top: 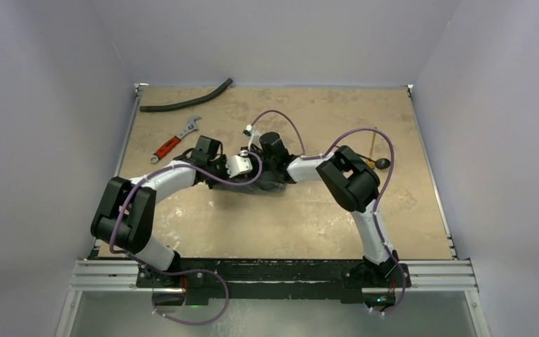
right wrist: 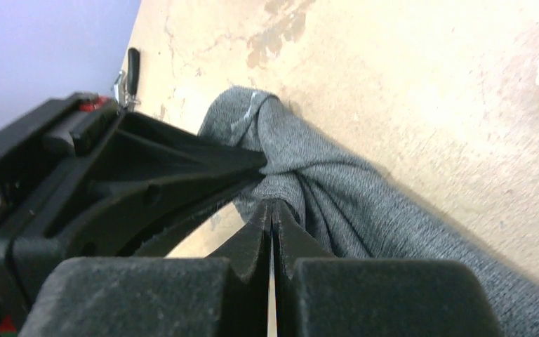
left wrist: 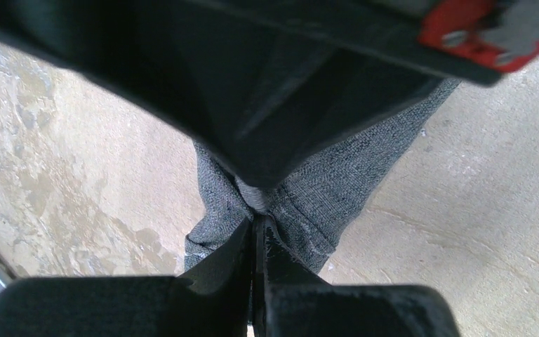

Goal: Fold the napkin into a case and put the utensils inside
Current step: Grasp the top corner of the smaller rectangle folded napkin from the folded napkin.

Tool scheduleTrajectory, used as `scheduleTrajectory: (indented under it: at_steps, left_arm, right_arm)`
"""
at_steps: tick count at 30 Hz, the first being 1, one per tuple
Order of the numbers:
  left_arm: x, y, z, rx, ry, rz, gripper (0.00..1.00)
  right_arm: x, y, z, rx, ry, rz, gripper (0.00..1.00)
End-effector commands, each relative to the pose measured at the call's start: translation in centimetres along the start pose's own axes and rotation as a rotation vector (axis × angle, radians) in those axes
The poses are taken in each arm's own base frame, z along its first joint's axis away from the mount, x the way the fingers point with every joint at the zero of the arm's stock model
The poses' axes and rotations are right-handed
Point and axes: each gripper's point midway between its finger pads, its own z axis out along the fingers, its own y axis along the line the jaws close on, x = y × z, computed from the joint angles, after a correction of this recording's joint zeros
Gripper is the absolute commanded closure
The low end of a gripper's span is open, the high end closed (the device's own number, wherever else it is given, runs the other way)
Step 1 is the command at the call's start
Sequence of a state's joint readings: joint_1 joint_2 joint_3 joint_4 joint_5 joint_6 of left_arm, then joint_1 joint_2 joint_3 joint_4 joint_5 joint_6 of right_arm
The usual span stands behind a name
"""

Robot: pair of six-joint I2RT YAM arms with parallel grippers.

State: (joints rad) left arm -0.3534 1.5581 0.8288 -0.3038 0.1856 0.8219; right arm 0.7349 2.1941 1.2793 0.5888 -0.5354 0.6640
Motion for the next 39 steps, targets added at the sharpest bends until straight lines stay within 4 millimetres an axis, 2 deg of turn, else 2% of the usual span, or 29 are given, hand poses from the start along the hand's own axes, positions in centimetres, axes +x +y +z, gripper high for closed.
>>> scheduleTrajectory:
  at_steps: [1,9,14,20,25,33,36,39]
  left_arm:
    - [0.2,-1.2,-0.1,0.067,0.009,-0.052,1.00]
    - [-1.0,0.5,-0.6,0.024,-0.027,-0.130,1.00]
    - [-1.1,1.7,-0.8,-0.004,-0.035,-0.182,1.00]
    - [-1.8,1.3,-0.7,0.031,-0.063,-0.196,1.00]
    - [-2.1,1.2,-0.6,0.040,-0.079,-0.195,1.00]
    - [-1.8,1.0,-0.6,0.052,-0.075,-0.155,1.00]
    - [-1.5,0.5,-0.4,0.067,-0.066,-0.105,1.00]
    - [-1.2,0.8,-0.2,0.053,-0.057,-0.081,1.00]
  right_arm:
    - [-2.6,0.4,0.9,0.010,-0.073,-0.016,1.00]
    - [-1.0,-1.1,1.9,0.043,-0.035,0.001,1.00]
    - [-0.8,-1.1,2.0,0.049,-0.037,-0.007,1.00]
    - [-1.6,0.2,2.6,0.041,-0.066,-0.030,1.00]
    - [-1.3,0.9,3.7,0.021,-0.055,-0.032,1.00]
    - [-1.7,0.9,4.5,0.011,-0.061,-0.027,1.00]
    - [-1.0,0.8,4.7,-0.006,-0.043,0.001,1.00]
    - [-1.5,1.3,4.7,-0.017,-0.068,-0.002,1.00]
